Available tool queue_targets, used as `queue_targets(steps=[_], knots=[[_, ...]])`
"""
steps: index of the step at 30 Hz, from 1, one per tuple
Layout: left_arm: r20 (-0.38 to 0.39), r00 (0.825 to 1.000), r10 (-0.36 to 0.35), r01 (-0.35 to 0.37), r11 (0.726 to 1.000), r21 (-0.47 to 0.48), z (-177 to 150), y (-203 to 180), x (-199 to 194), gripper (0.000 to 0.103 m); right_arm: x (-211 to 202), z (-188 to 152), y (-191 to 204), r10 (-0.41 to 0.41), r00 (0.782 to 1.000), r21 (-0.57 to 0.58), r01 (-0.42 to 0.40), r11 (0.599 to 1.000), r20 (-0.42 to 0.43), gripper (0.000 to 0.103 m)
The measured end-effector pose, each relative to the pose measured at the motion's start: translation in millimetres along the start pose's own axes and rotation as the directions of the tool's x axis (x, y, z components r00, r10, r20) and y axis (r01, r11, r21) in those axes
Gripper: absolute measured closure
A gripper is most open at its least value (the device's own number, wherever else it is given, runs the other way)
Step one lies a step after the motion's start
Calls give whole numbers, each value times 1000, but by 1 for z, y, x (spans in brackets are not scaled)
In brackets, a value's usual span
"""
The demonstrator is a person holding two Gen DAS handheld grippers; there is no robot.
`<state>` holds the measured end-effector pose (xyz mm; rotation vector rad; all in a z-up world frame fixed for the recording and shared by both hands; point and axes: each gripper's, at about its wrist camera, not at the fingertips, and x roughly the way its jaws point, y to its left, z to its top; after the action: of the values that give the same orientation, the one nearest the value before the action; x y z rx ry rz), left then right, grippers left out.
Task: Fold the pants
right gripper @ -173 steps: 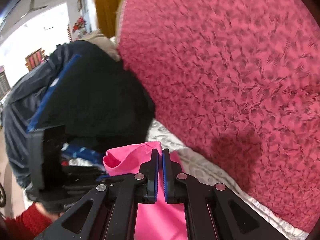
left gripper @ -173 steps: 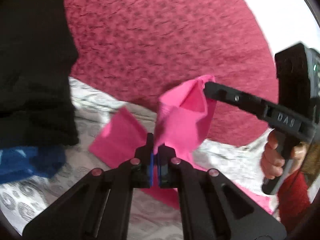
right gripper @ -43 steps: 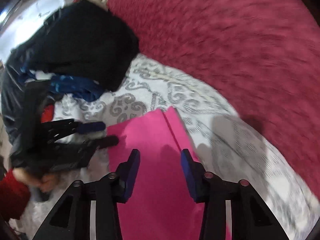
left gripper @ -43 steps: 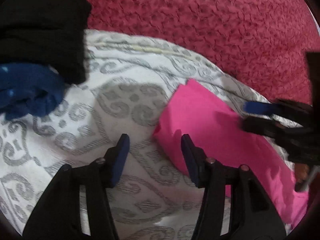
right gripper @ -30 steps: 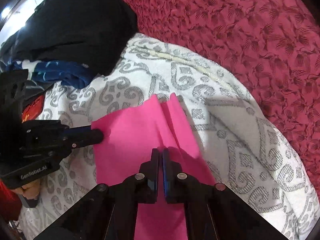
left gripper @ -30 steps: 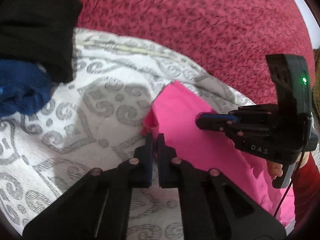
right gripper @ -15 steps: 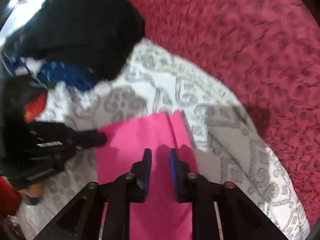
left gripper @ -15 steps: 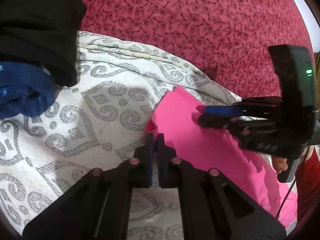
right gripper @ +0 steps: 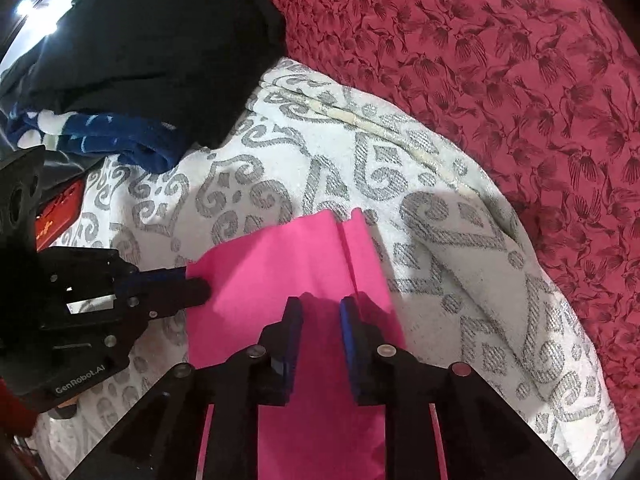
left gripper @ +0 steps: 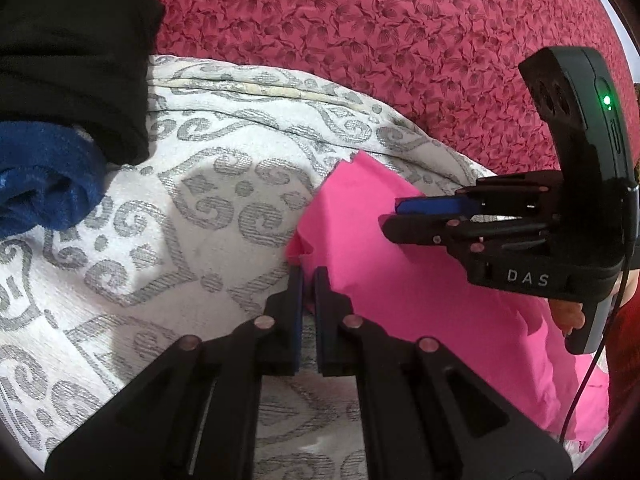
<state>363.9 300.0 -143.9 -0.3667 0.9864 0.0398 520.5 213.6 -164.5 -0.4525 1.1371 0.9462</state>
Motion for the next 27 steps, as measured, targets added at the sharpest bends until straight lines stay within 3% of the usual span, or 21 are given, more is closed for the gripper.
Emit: queue_targets(steps=[1,3,5,6,8,11,15,17,19,22,25,27], knots=[[0,1000,-1,1,1000,0,0,0,0,99,0,1,1,-2,1000,-3,2,1000,3,79],[-2,1000,2,-2,1000,1,0,1,0,99,3,1,2,1,1000,-10,-1,1000,-3,62],[-4,1000,3,-3,1000,4,0,1,0,99,6,2,4,-16,1000,-14,16,1000,-1,59],[-3,1000,4,-4,1000,7,0,0,0,99,7,2,4,-16,1000,-9,16,1000,-3,66],[3,1000,2,-2,1000,12,1,-2,-1,99,5,3,5,34,999,9,-34,999,4,100],[38,999,-10,9,1000,22,2,-5,-11,99,-6,3,9,11,999,0,-11,1000,44,101],[123,989,-78,78,997,1,9,-7,-33,99,-33,4,3,32,992,36,-36,999,120,101],[138,984,-109,118,991,-60,15,-1,-34,99,-44,8,-4,6,989,55,-15,998,146,101],[123,988,-95,110,986,-126,19,7,-24,99,-47,12,-11,-25,988,72,14,997,152,101],[67,996,-65,76,979,-187,17,19,-4,99,-36,22,-14,-57,990,61,49,997,127,101],[43,999,-13,20,985,-169,12,20,1,99,-13,27,-11,-39,997,39,37,999,63,101],[51,998,-21,29,987,-157,10,19,-4,99,1,28,-2,-73,997,9,73,997,29,100]])
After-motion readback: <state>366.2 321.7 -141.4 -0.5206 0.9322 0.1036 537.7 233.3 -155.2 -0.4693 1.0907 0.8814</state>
